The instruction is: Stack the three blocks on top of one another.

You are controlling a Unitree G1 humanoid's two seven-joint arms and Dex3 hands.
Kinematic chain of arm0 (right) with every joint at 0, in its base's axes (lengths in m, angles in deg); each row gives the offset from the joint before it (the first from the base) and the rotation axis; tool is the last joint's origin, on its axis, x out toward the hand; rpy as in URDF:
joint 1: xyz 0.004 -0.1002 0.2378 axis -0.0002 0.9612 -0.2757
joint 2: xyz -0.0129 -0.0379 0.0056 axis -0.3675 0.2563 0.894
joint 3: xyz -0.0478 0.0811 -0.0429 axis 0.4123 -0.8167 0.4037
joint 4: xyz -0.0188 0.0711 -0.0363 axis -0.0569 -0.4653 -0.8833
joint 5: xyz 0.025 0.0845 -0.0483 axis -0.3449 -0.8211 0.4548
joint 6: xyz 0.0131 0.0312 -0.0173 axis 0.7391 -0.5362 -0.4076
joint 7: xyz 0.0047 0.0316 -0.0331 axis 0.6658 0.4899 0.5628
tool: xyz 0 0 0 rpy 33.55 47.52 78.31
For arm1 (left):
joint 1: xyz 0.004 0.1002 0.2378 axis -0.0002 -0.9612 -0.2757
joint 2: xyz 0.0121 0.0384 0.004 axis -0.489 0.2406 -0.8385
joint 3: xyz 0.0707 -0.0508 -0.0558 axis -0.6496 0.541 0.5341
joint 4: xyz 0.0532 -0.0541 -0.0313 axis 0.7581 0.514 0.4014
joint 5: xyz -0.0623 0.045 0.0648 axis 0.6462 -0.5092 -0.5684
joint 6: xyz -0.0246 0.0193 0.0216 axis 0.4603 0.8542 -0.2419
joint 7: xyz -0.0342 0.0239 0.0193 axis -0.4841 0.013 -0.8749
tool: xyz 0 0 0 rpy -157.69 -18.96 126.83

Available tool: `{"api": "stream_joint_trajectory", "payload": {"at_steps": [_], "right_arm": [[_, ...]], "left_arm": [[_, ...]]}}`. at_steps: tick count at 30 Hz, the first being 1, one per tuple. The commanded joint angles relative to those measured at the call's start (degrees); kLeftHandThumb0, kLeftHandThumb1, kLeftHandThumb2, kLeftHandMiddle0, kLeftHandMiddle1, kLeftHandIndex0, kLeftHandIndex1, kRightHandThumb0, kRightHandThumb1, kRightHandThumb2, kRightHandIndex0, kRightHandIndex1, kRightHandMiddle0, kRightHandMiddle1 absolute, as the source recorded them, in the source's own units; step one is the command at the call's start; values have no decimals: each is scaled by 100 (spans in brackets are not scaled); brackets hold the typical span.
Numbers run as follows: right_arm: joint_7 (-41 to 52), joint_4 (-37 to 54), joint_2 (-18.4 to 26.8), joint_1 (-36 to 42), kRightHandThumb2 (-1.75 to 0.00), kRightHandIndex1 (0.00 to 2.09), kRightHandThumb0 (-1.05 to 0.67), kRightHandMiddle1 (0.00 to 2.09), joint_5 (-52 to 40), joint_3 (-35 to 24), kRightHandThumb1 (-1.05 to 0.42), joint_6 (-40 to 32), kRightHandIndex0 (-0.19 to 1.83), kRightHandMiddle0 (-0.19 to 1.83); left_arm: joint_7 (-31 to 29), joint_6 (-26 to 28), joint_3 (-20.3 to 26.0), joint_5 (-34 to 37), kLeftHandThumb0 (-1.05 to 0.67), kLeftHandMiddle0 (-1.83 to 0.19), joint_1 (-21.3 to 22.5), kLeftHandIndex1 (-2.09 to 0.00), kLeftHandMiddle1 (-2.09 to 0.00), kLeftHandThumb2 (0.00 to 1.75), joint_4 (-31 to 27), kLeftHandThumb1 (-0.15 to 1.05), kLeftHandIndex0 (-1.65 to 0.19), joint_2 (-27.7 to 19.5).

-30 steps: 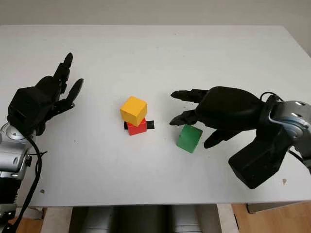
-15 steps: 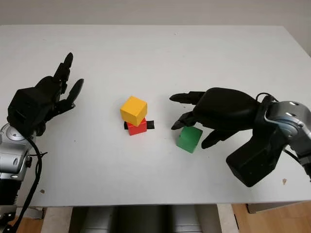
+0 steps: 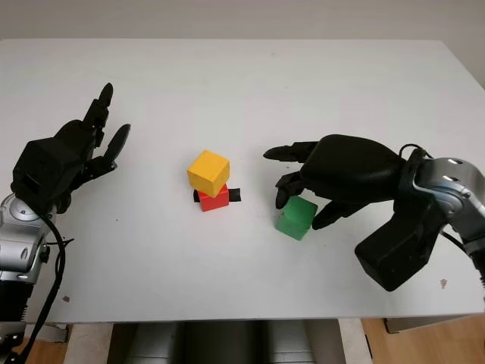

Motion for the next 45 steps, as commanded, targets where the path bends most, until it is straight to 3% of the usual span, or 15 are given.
{"api": "stream_joint_trajectory", "payload": {"at_steps": [1, 9, 16, 31, 38, 45], "right_arm": [[-41, -60, -32, -72, -5, 6, -43, 109, 19, 57, -90, 79, 26, 52], [-115, -246, -112, -39, -5, 8, -43, 123, -24, 111, -88, 191, 30, 55], [209, -126, -217, 4, -6, 7, -42, 129, -437, 97, -91, -229, 31, 51], [1223, 252, -564, -734, -5, 7, -38, 140, -2251, -465, -91, -2578, 33, 43], [1779, 202, -653, -1688, -5, 8, -37, 128, -2455, -528, -86, -3890, 38, 55], [2139, -126, -965, -2371, -5, 7, -40, 132, -2503, -430, -85, -4498, 38, 59]], "left_arm": [[16, -54, 30, 37, -84, 19, -31, -3, -1, 66, -1, 105, 19, 27], [-2, -10, 10, 89, -84, 19, -10, -1, 0, 65, -12, 105, 19, 20], [15, -14, 12, 64, -83, 19, -16, -1, 0, 66, -4, 105, 19, 15], [-26, -39, 33, 135, -83, 19, -31, 0, 0, 65, 14, 105, 19, 0], [7, -73, 20, 89, -83, 19, -5, 0, 0, 65, 46, 105, 19, 22], [14, -99, 38, 149, -84, 19, -4, -1, 0, 64, 75, 105, 19, 66]]}}
